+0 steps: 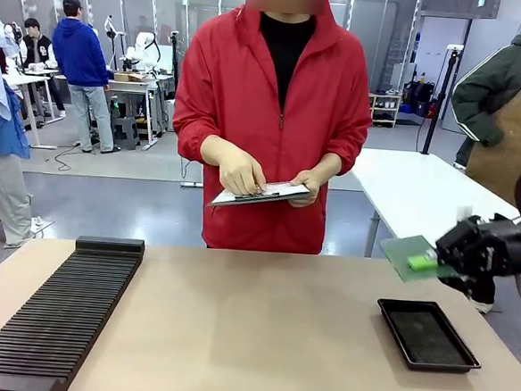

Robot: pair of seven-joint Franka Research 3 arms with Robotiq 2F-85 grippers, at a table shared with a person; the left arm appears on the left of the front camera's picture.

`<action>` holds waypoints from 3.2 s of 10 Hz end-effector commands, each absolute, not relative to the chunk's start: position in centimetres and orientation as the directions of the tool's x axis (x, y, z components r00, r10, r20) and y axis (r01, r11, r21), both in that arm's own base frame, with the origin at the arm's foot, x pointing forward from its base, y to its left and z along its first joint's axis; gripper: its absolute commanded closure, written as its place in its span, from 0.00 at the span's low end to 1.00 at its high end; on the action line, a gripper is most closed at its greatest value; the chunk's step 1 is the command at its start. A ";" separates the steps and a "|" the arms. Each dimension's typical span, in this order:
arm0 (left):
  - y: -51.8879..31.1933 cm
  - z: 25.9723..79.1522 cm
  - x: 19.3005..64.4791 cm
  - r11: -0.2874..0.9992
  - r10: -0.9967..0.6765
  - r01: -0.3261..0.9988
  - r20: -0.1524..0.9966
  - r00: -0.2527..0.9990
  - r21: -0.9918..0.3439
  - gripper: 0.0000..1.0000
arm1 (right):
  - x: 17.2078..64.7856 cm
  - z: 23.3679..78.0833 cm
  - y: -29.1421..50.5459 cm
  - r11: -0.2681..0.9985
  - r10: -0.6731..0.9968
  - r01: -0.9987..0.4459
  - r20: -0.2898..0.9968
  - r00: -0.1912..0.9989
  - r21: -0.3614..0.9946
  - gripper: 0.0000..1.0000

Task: Inspect the PCB.
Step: Place the Blank PCB in the ESD tray.

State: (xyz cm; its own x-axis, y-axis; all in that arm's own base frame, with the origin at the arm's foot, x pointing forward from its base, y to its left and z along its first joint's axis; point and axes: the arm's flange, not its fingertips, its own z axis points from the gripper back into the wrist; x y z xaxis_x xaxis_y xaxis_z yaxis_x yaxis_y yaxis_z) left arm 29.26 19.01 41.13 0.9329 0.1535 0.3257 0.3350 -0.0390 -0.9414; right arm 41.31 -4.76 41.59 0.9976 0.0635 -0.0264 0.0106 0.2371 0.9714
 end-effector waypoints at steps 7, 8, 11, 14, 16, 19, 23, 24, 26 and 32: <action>19.1 41.2 29.1 -0.035 0.151 0.335 0.326 0.933 -0.942 0.00 | 41.4 35.7 -8.6 0.401 0.057 -0.063 0.043 0.997 0.914 0.97; 19.1 41.2 29.1 -0.035 0.151 0.335 0.326 0.933 -0.942 0.00 | 41.4 35.7 -8.6 0.401 0.057 -0.063 0.043 0.997 0.914 0.97; 19.1 41.2 29.1 -0.035 0.151 0.335 0.326 0.933 -0.942 0.00 | 41.6 35.2 -8.7 0.411 0.055 -0.064 0.045 0.997 0.910 0.97; 19.1 41.2 29.1 -0.035 0.151 0.335 0.326 0.933 -0.942 0.00 | 44.2 32.8 -9.6 0.547 0.041 -0.179 0.188 0.981 0.818 0.97; 19.1 41.2 29.1 -0.035 0.151 0.335 0.326 0.933 -0.942 0.00 | 45.3 31.8 -10.0 0.586 0.047 -0.174 0.181 0.982 0.791 0.97; 19.1 41.2 29.1 -0.035 0.151 0.335 0.326 0.933 -0.942 0.00 | 47.3 29.9 -9.6 0.610 0.066 -0.165 0.157 0.985 0.775 0.97; 19.1 41.2 29.1 -0.035 0.151 0.335 0.326 0.933 -0.942 0.00 | 48.9 28.7 -9.2 0.662 0.076 -0.141 0.120 0.990 0.736 0.97; 19.1 41.2 29.1 -0.035 0.151 0.335 0.326 0.933 -0.942 0.00 | 49.1 28.5 -9.4 0.663 0.074 -0.128 0.105 0.992 0.738 0.97; 19.1 41.2 29.1 -0.035 0.151 0.335 0.326 0.933 -0.942 0.00 | 49.5 28.0 -9.2 0.680 0.067 -0.097 0.070 0.995 0.727 0.97; 19.1 41.2 29.1 -0.035 0.151 0.335 0.326 0.933 -0.942 0.00 | 48.9 28.7 -7.7 0.752 0.013 -0.051 0.062 0.998 0.658 0.21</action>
State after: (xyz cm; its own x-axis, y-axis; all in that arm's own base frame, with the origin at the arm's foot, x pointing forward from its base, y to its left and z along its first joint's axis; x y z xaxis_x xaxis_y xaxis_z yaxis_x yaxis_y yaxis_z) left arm 29.26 19.01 41.13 0.9329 0.1535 0.3257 0.3350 -0.0390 -0.9414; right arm 49.67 -8.75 28.06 0.9970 0.0235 0.0742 -0.0691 0.7059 0.7050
